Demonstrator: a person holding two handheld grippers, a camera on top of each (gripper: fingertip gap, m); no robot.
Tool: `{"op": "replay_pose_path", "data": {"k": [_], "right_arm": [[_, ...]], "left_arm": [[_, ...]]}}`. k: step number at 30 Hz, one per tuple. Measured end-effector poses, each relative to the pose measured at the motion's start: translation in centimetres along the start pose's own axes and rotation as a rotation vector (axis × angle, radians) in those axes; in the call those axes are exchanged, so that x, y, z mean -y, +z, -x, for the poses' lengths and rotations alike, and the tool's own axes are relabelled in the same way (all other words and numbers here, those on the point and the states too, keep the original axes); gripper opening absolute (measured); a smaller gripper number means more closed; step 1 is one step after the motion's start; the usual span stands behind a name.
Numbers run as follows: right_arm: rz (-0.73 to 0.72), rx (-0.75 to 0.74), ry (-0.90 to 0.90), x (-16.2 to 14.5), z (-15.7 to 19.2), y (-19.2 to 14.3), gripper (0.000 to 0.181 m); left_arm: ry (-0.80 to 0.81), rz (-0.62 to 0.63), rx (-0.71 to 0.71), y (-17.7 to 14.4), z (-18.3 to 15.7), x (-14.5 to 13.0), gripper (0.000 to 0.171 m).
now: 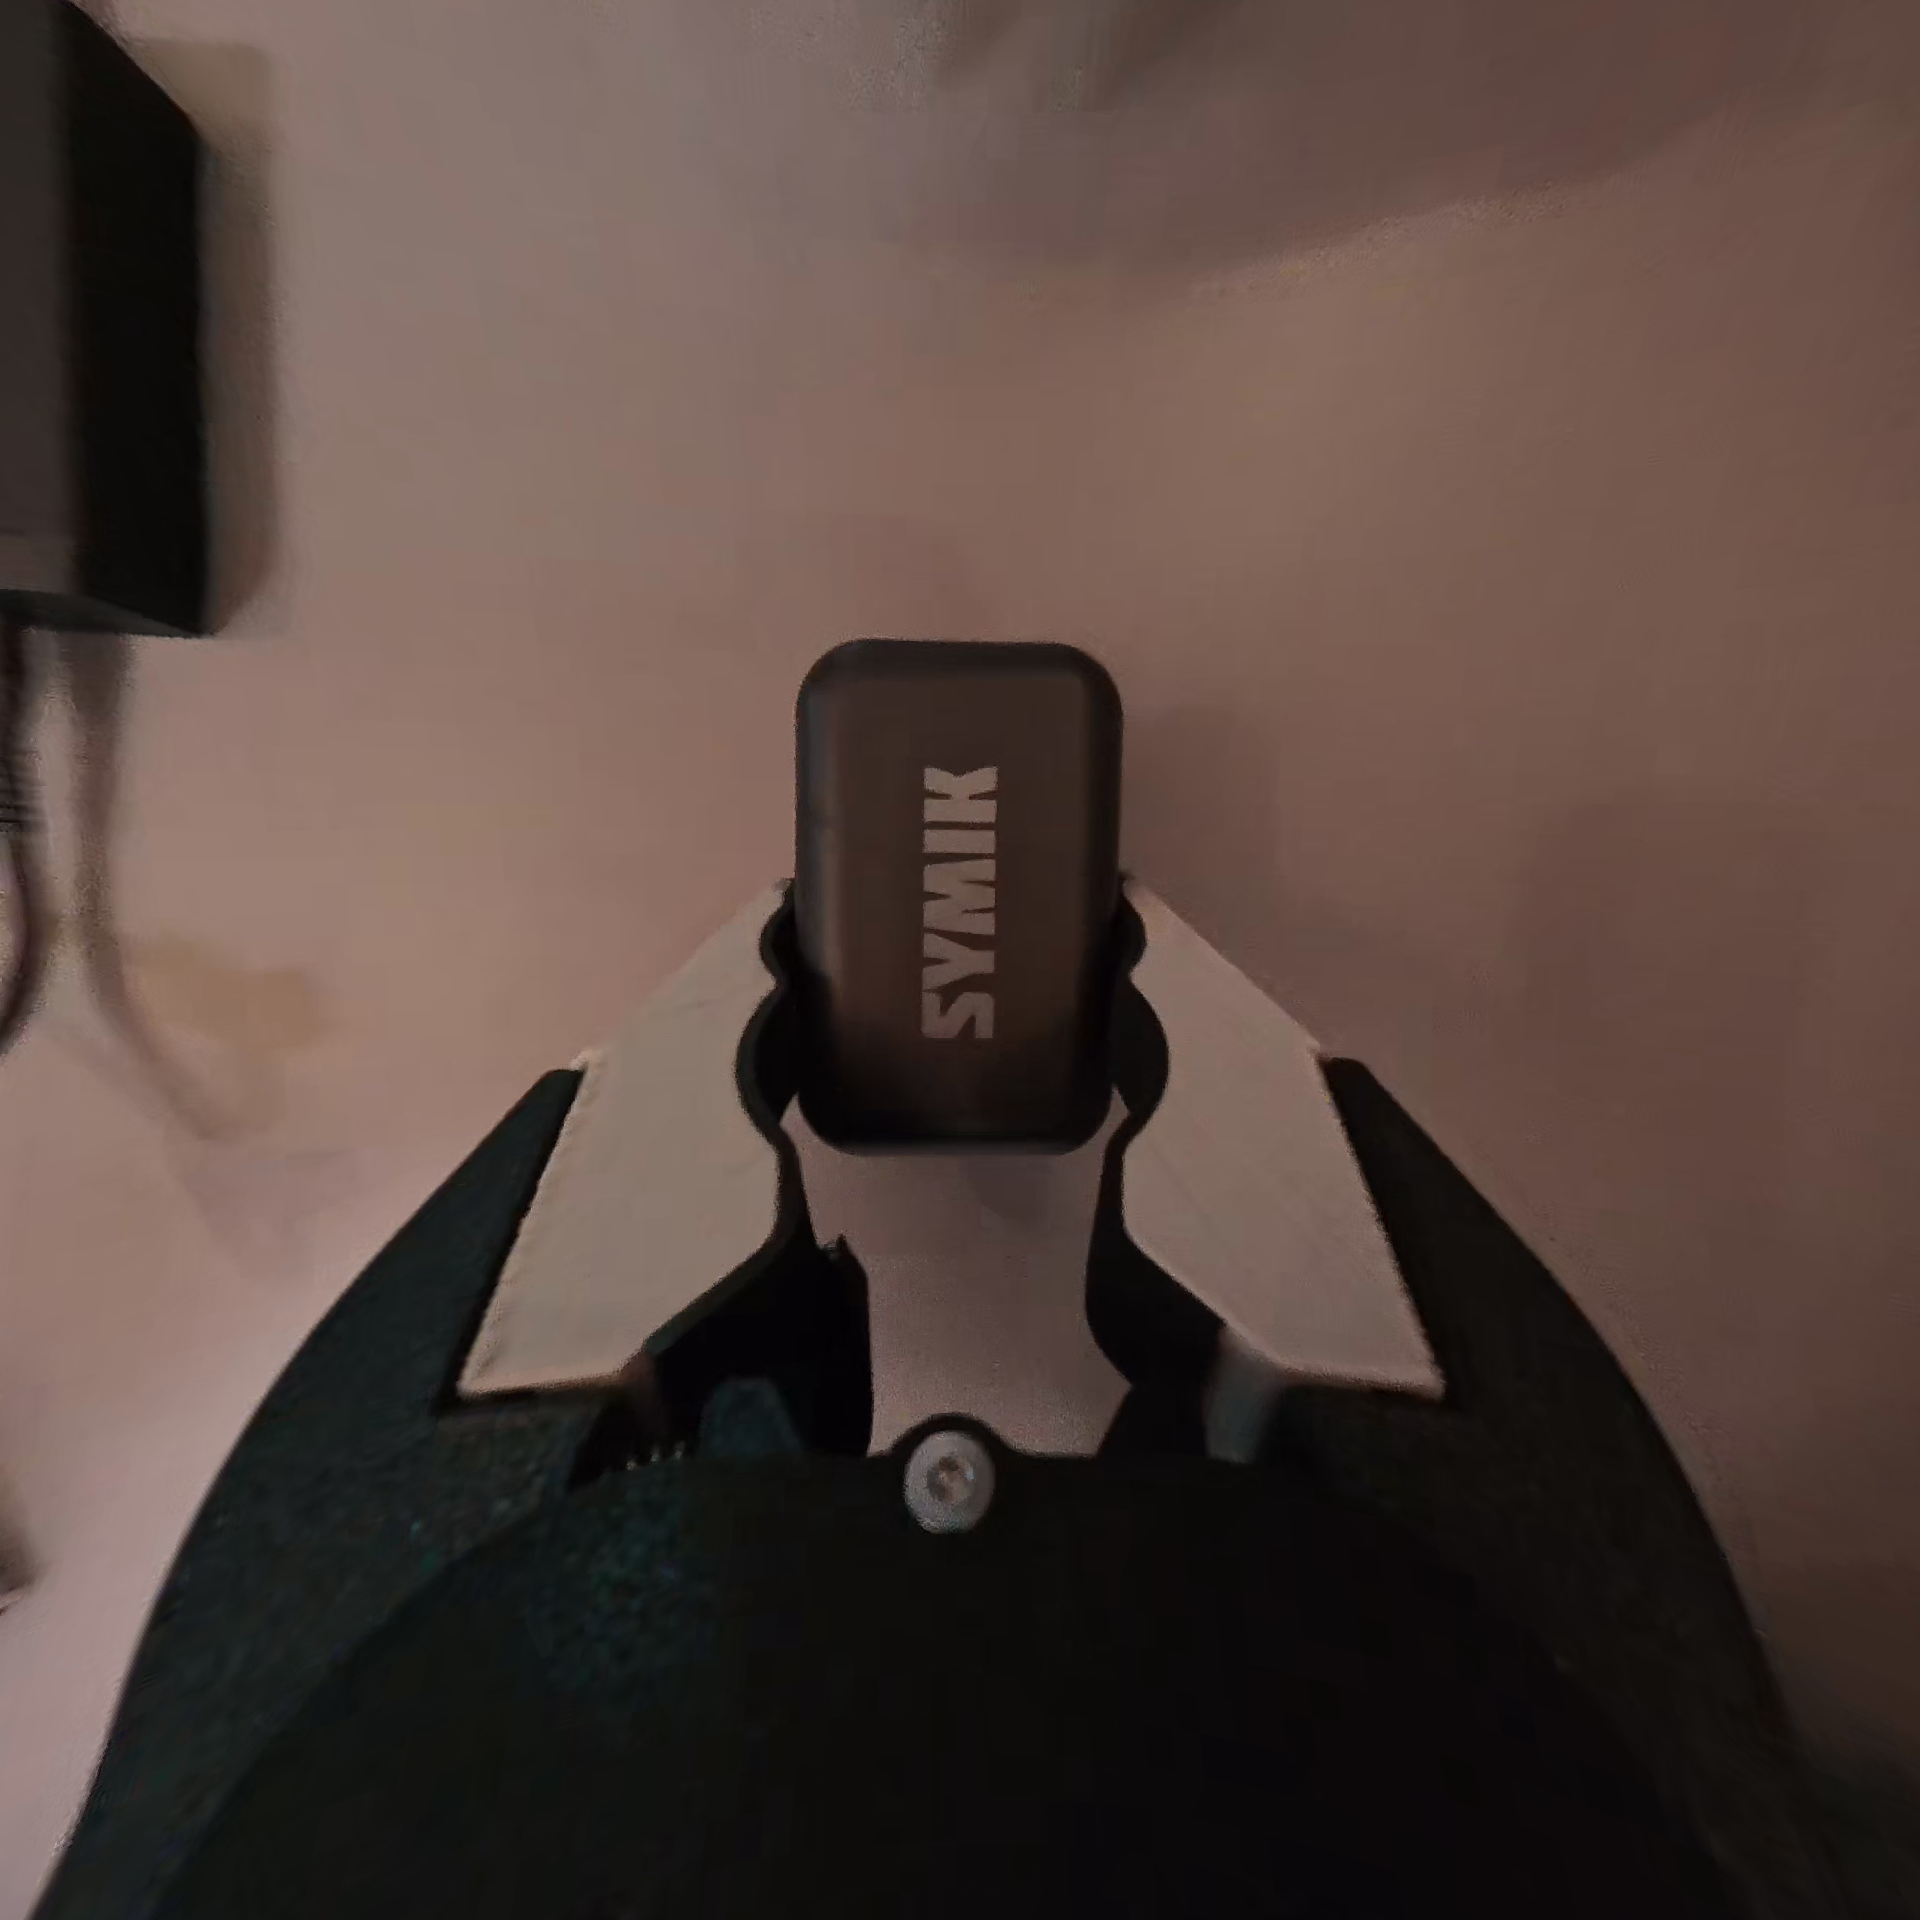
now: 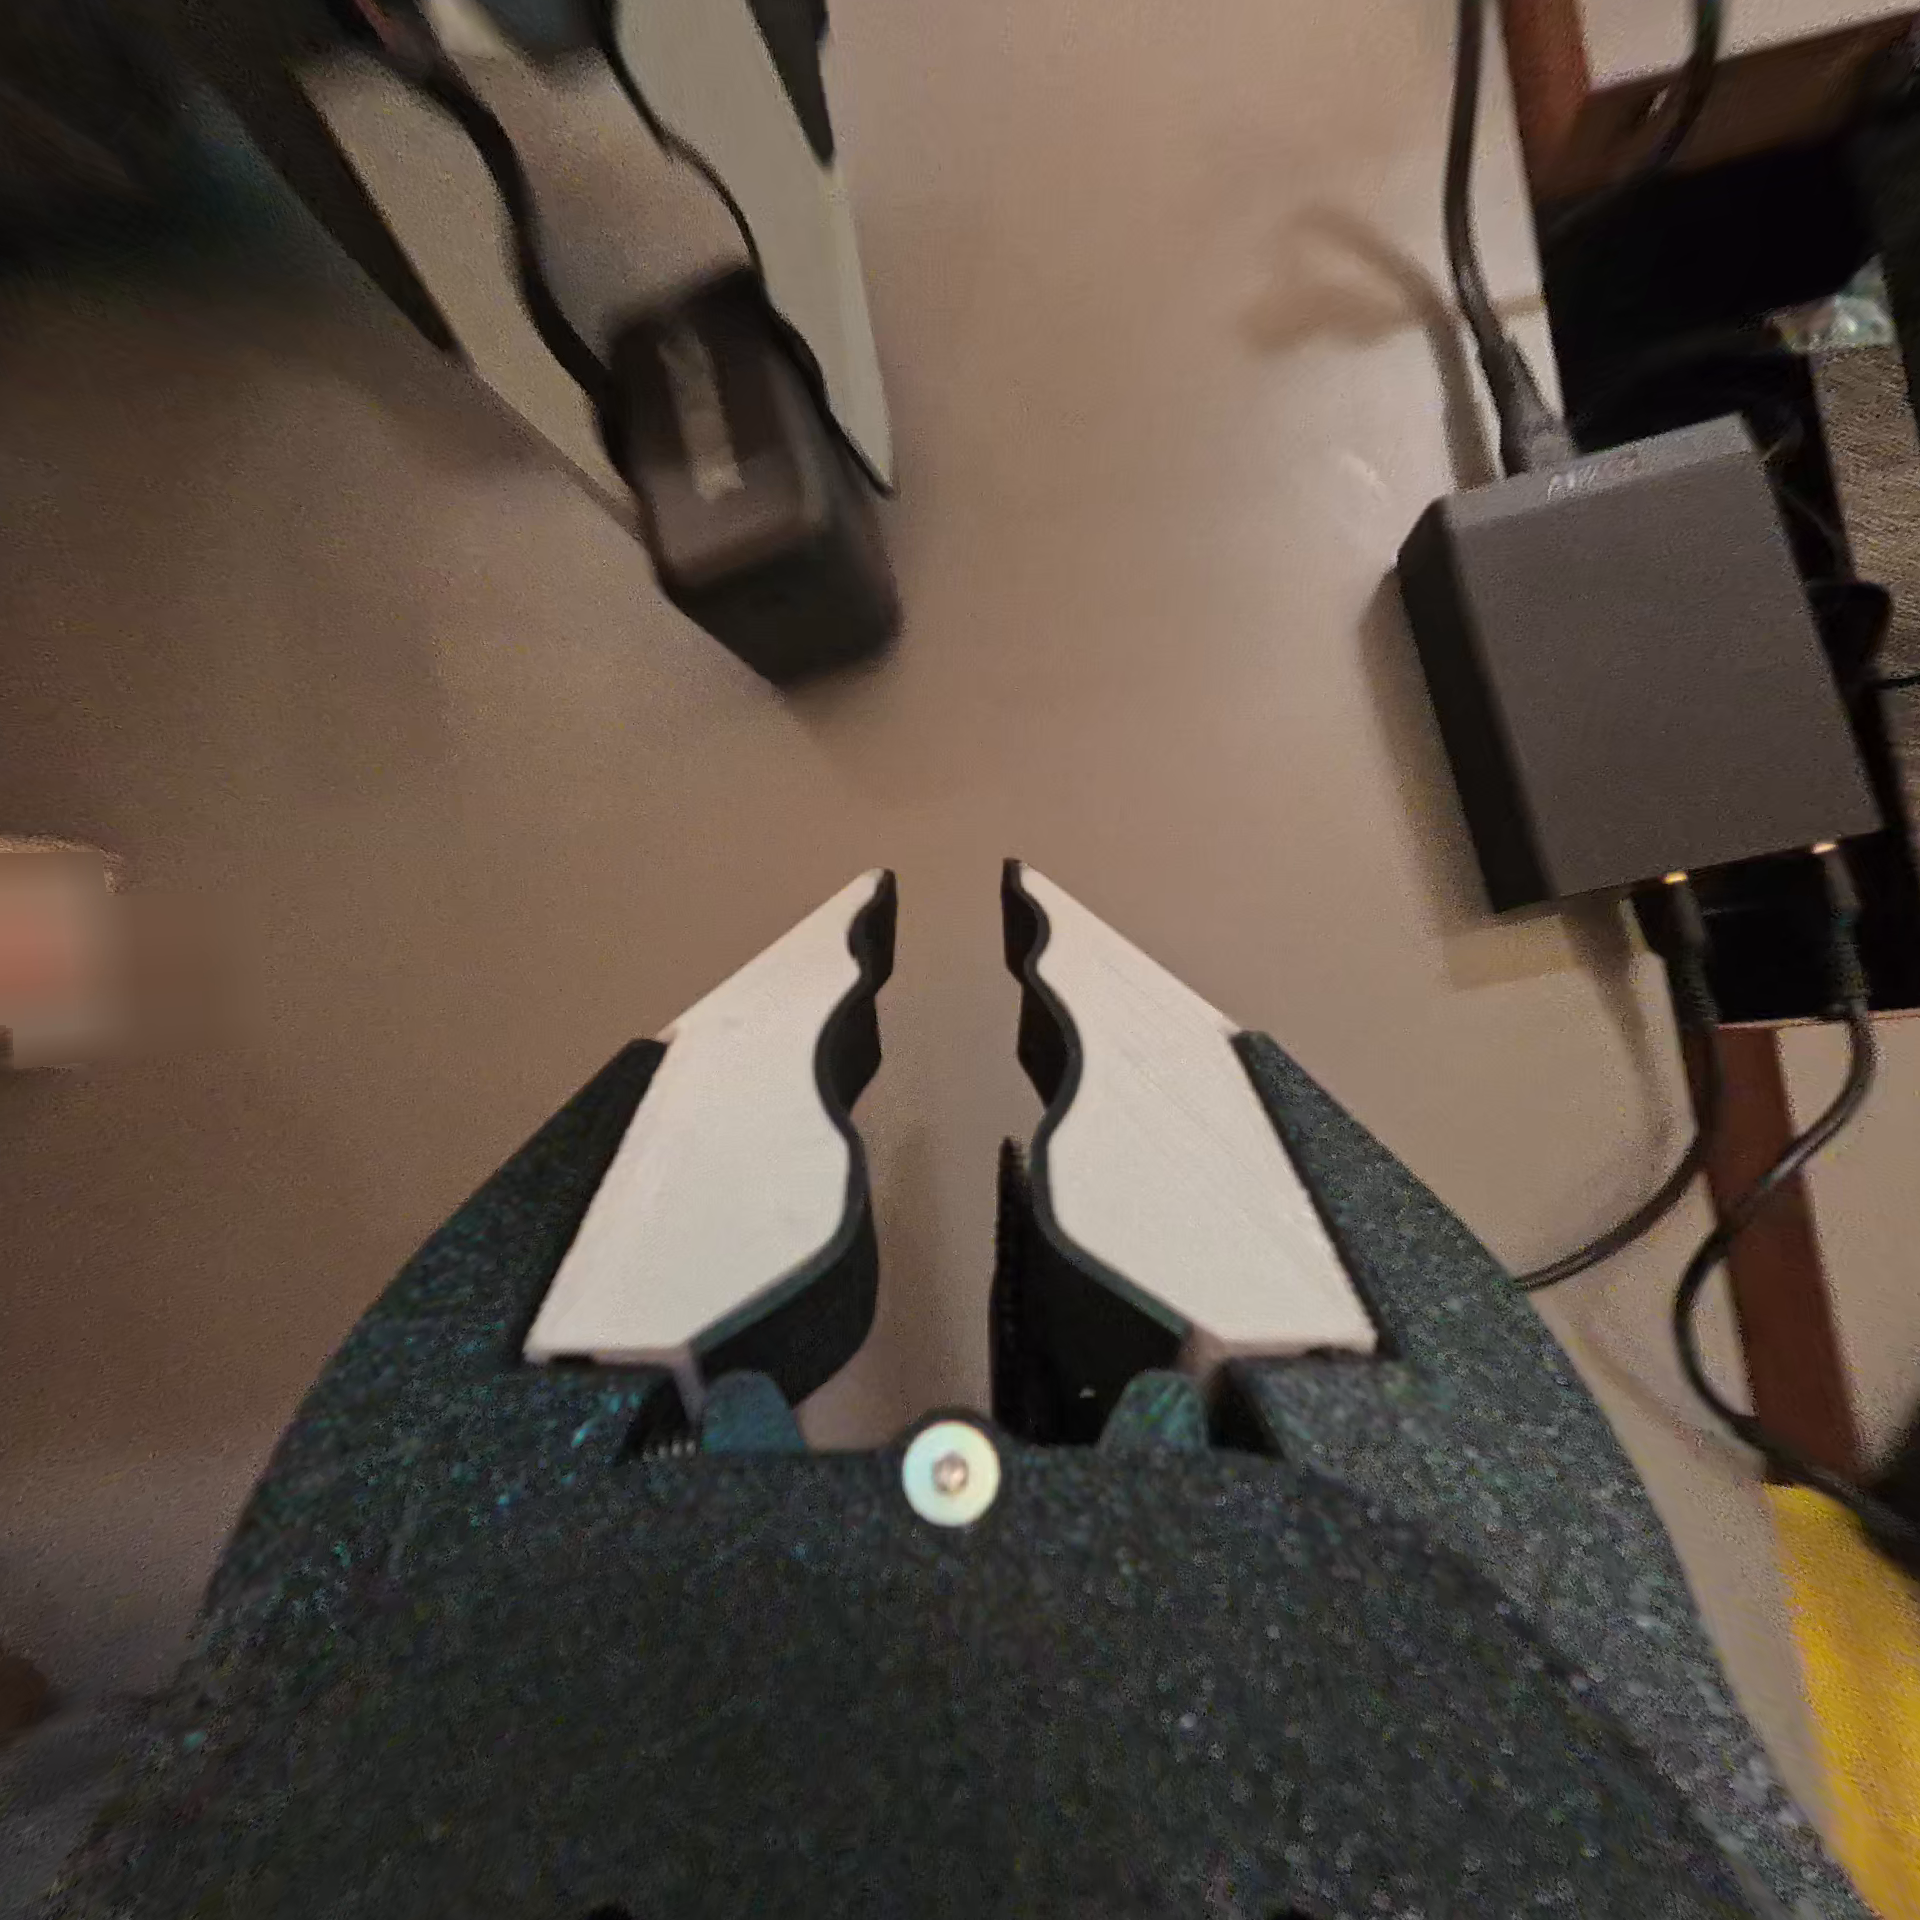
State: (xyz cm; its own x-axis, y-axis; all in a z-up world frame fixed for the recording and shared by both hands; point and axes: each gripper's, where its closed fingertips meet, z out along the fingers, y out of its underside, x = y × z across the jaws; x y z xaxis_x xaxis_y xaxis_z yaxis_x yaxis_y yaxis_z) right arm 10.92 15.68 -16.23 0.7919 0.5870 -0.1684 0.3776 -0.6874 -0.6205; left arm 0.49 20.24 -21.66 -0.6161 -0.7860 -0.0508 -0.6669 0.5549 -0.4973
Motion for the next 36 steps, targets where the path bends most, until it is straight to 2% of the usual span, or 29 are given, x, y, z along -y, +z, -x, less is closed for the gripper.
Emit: {"op": "replay_pose_path", "data": {"k": [2, 5, 7, 9, 11, 14, 17, 21, 23, 25, 27, 29, 30, 31, 33, 36], "right_arm": [[-0.115, 0.099, 0.100, 1.1, 0.3, -2.9, 0.021], [-0.319, 0.327, 0.227, 3.9, 1.8, -7.9, 0.028], [-0.366, 0.309, 0.181, 4.4, 1.8, -9.1, 0.025], [-0.352, 0.266, 0.137, 4.0, 1.5, -8.7, 0.021], [-0.351, 0.300, 0.141, 4.2, 1.8, -7.7, 0.022], [-0.369, 0.341, 0.077, 4.9, 2.5, -6.3, 0.029], [-0.431, 0.404, -0.041, 7.6, 4.5, -6.0, 0.036], [-0.324, 0.431, -0.166, 9.5, 7.3, -5.1, 0.030], [-0.268, 0.382, -0.197, 9.3, 6.6, -4.8, 0.025], [-0.142, 0.271, -0.166, 6.9, 3.0, -4.0, 0.014], [0.136, 0.174, -0.097, 0.8, -2.6, -2.3, 0.021], [0.408, 0.232, 0.011, -5.6, -4.6, -2.1, 0.023], [0.526, 0.213, -0.039, -8.0, -5.3, -2.4, 0.023], [0.591, 0.171, -0.150, -9.3, -6.0, -2.8, 0.022], [0.611, 0.116, -0.350, -9.4, -6.4, -2.7, 0.028], [0.654, 0.108, -0.511, -9.7, -6.6, -2.2, 0.028]], "left_arm": [[-0.013, -0.155, 0.070, -1.3, 0.6, 0.5, 0.055], [-0.203, -0.621, 0.042, -5.7, -0.6, 2.6, 0.055], [-0.298, -0.846, -0.030, -8.1, -2.4, 3.3, 0.055], [-0.348, -0.938, -0.067, -9.1, -3.8, 3.6, 0.055], [-0.370, -0.975, -0.111, -9.5, -4.7, 4.2, 0.055], [-0.394, -1.009, -0.159, -9.8, -4.6, 4.9, 0.055], [-0.421, -1.022, -0.168, -9.6, -3.3, 5.3, 0.055], [-0.418, -1.036, -0.179, -9.4, -2.5, 6.0, 0.055], [-0.416, -1.028, -0.177, -9.2, -2.1, 6.2, 0.055], [-0.408, -0.960, -0.137, -8.0, -0.9, 6.2, 0.055], [-0.366, -0.810, -0.118, -4.9, 0.3, 6.6, 0.055], [-0.317, -0.674, -0.116, -1.7, 1.2, 7.2, 0.055], [-0.296, -0.637, -0.095, -0.8, 1.6, 7.6, 0.055], [-0.279, -0.617, -0.086, -0.2, 1.9, 8.0, 0.055], [-0.269, -0.609, -0.081, 0.4, 2.3, 8.8, 0.055], [-0.278, -0.572, -0.059, 1.5, 2.9, 8.4, 0.055]]}}
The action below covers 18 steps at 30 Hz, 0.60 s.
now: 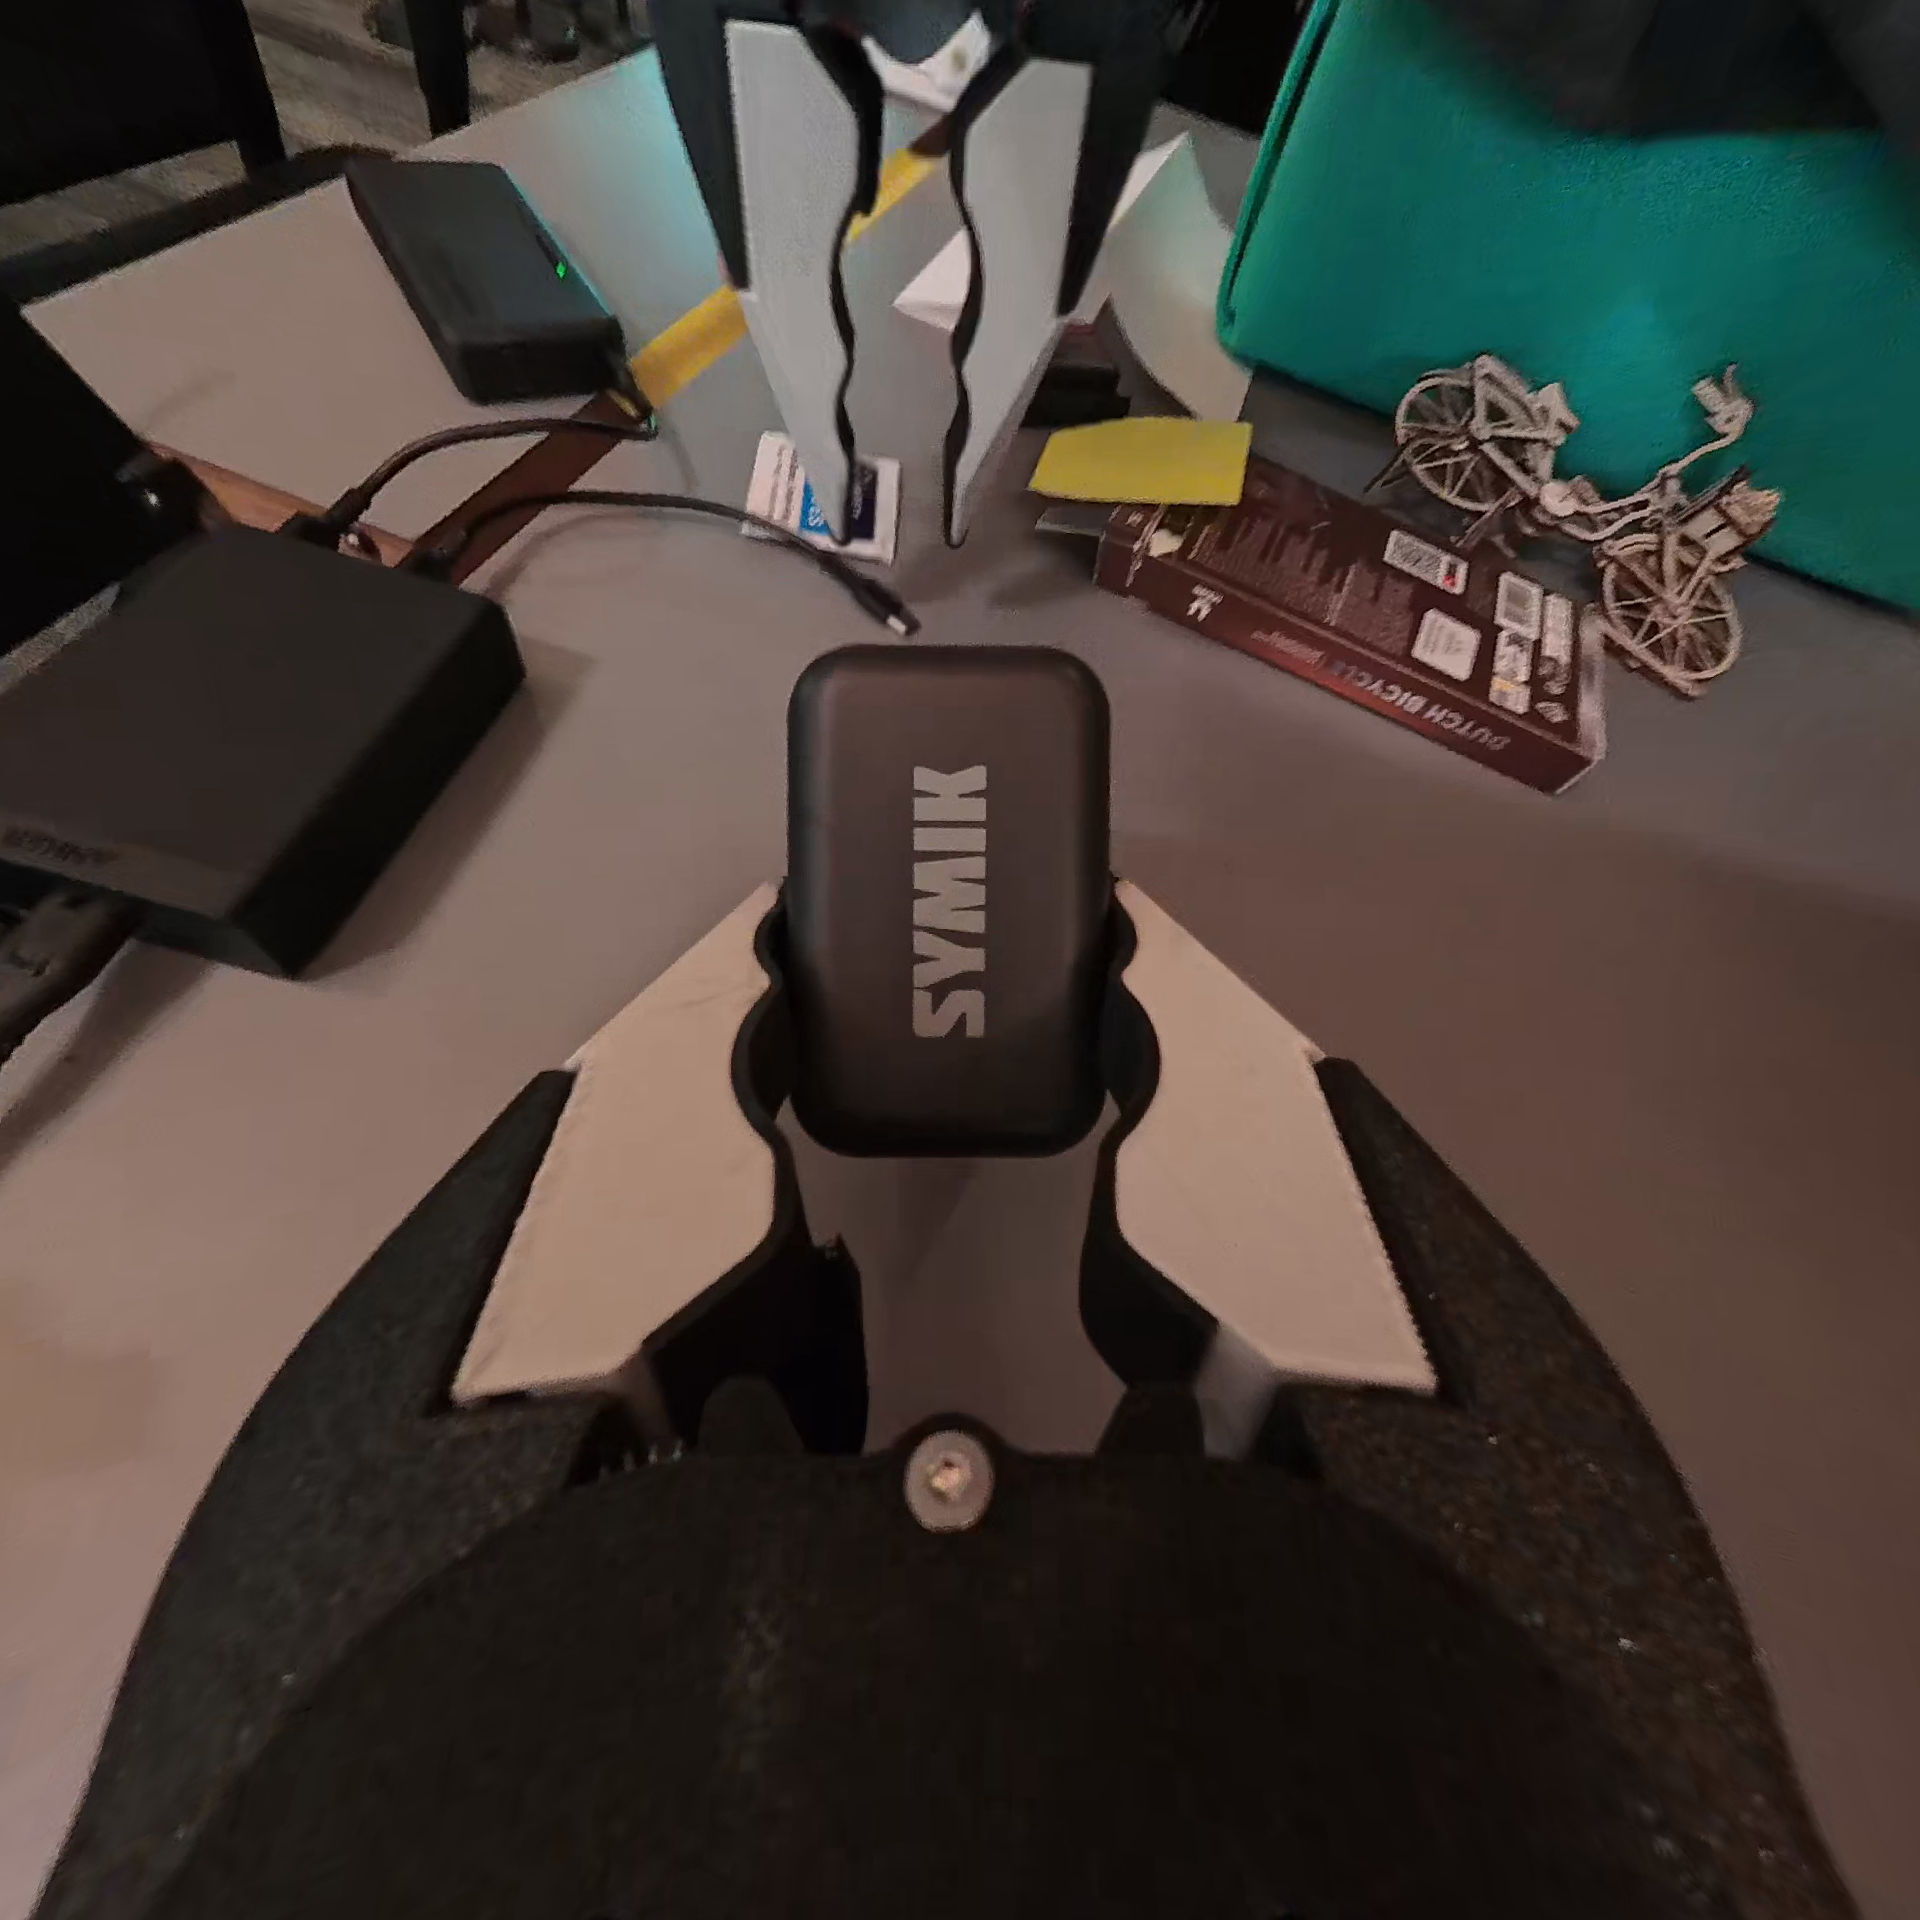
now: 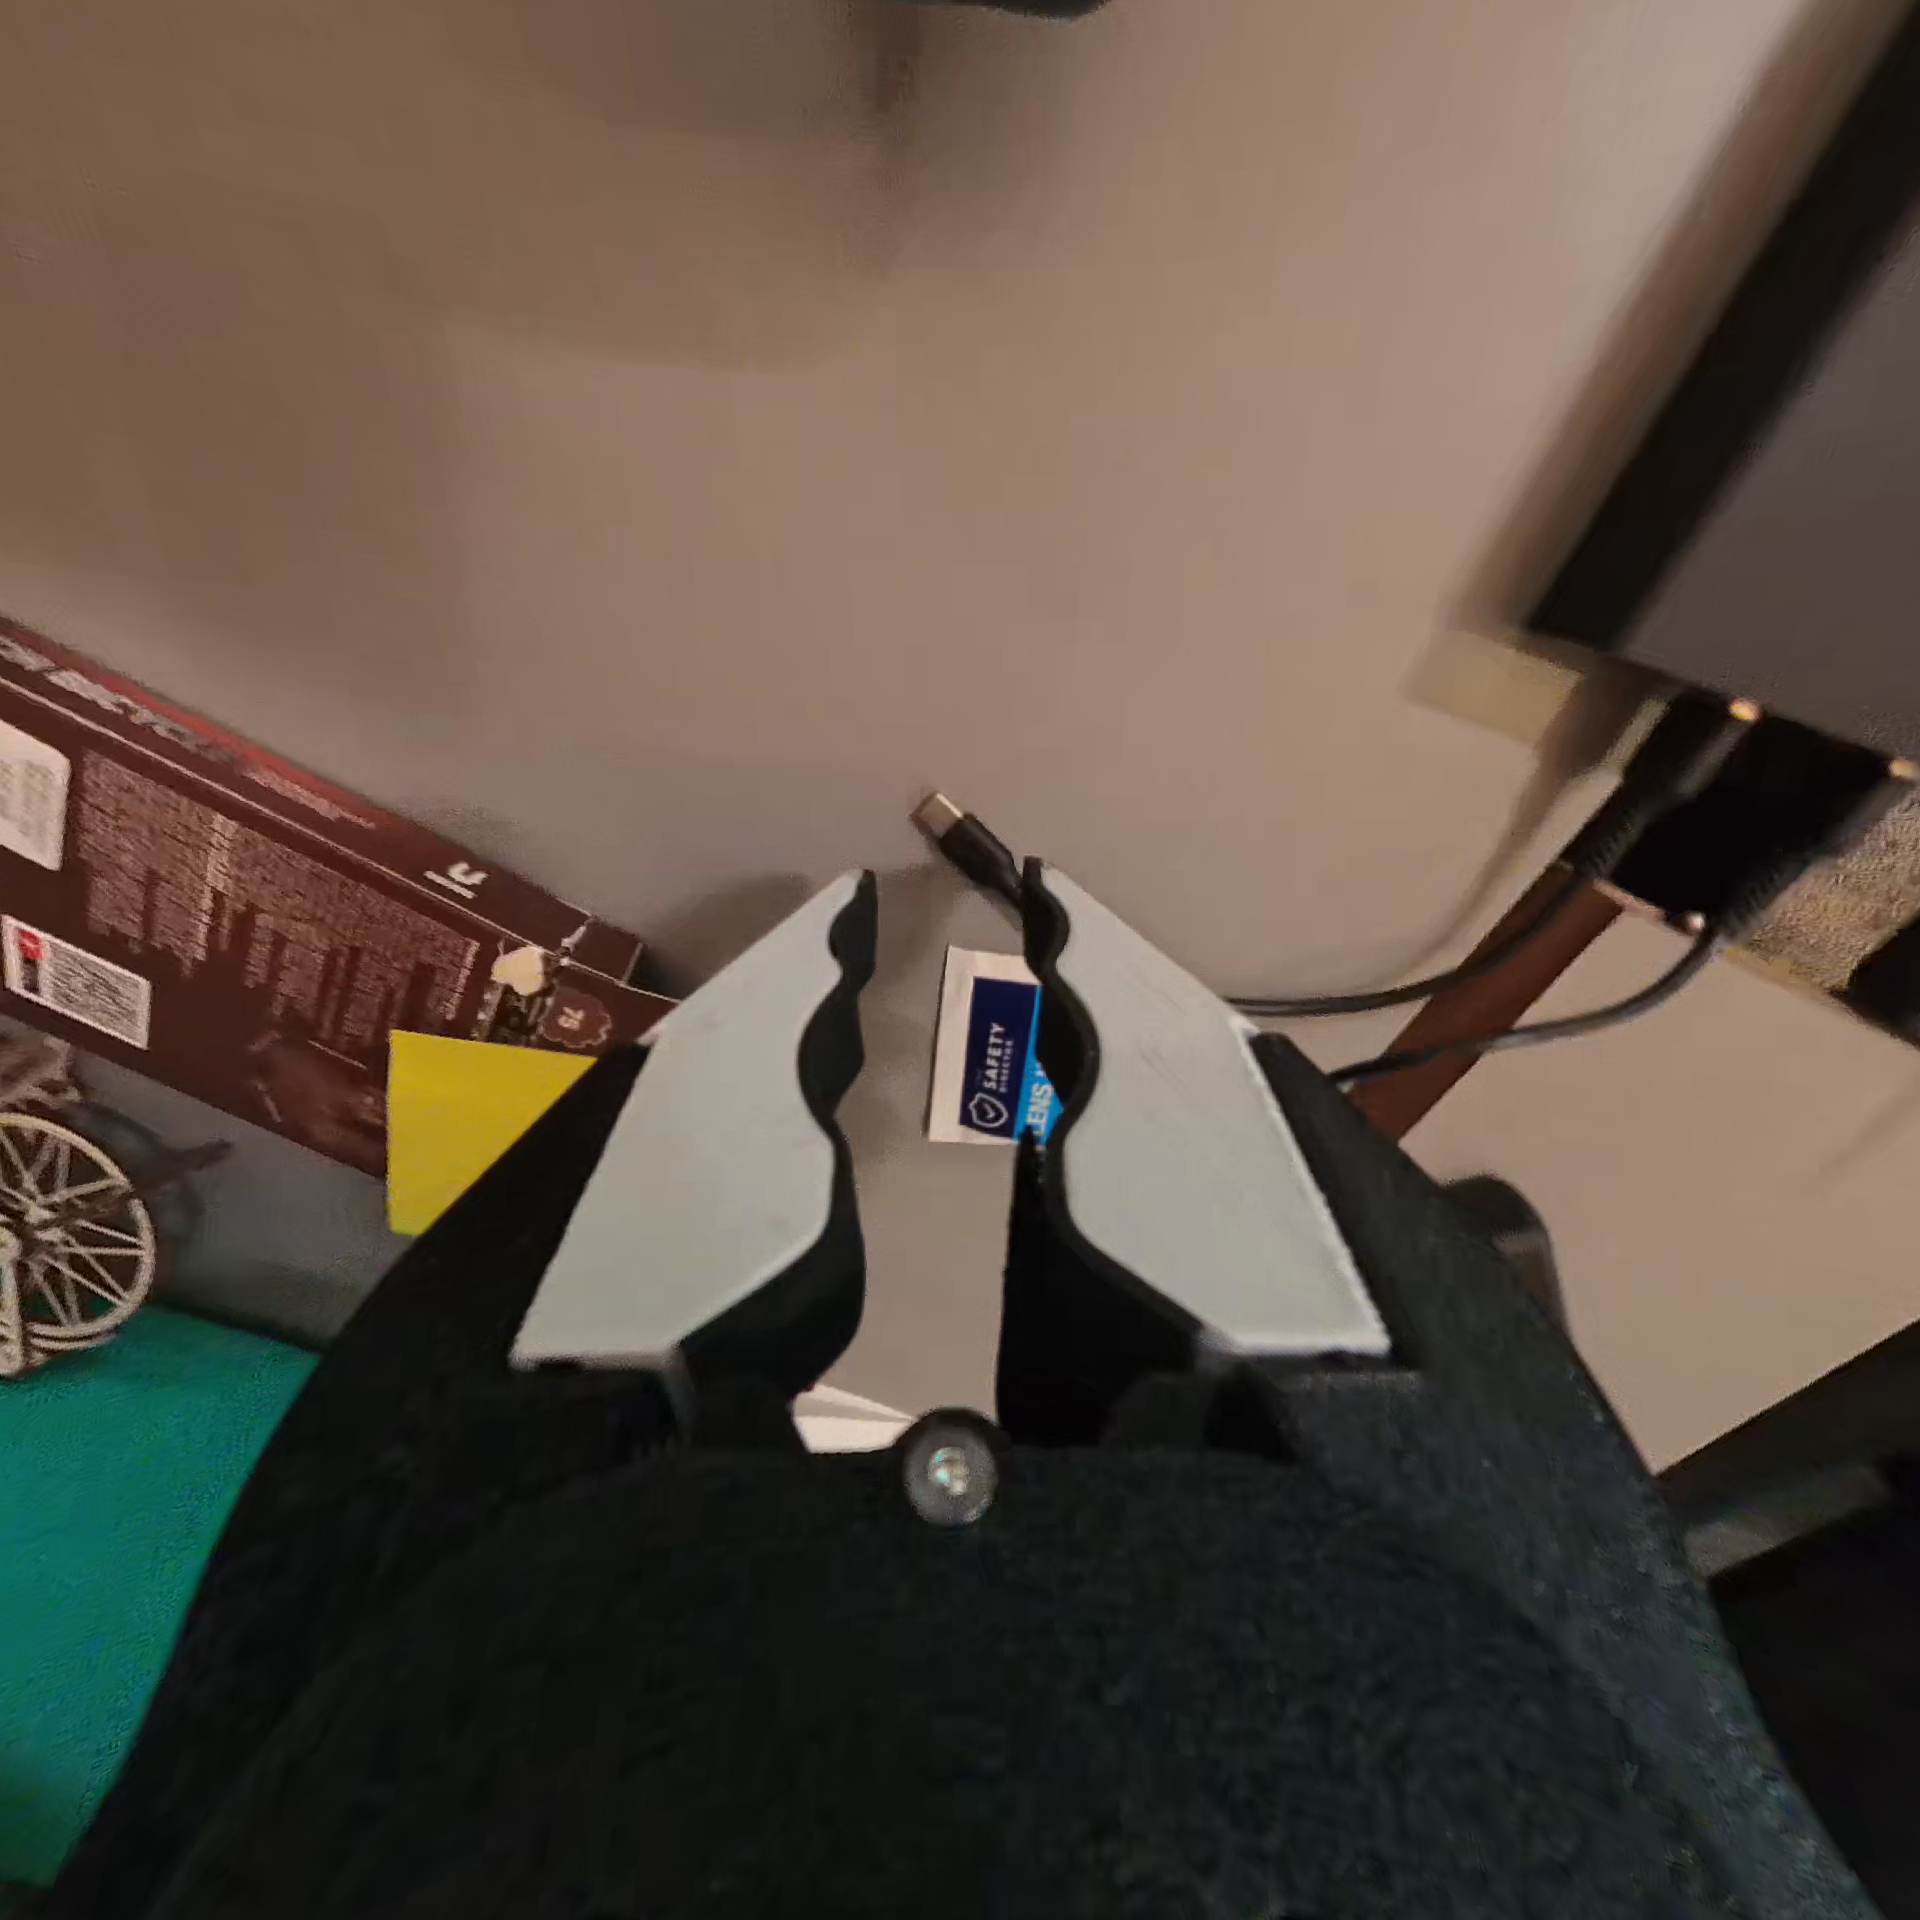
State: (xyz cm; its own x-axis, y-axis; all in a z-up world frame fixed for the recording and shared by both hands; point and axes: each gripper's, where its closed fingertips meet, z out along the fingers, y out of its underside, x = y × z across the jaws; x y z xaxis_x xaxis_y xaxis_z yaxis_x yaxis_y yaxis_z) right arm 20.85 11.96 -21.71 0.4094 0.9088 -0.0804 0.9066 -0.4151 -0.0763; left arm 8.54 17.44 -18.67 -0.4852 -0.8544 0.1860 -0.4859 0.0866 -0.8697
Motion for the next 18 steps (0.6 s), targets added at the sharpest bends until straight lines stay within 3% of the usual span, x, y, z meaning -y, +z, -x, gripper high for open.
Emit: {"op": "replay_pose_path", "data": {"k": [3, 8, 14, 18], "right_arm": [[0.017, -0.040, -0.113, -0.3, -0.8, 0.8, 0.020], [0.006, 0.036, -0.054, -1.2, -1.1, 1.7, 0.022], [-0.054, -0.006, -0.073, -1.1, -1.6, 2.2, 0.011], [-0.149, 0.013, 0.015, 1.9, -2.5, 0.7, 0.005]], "left_arm": [[0.027, 0.062, 0.055, -0.1, 0.9, -1.4, 0.055], [0.007, 0.063, 0.028, -1.3, 1.3, -1.9, 0.055], [-0.019, 0.065, 0.004, -1.5, 1.8, -1.9, 0.056], [0.023, 0.085, 0.014, -2.1, 1.7, -2.4, 0.056]]}}
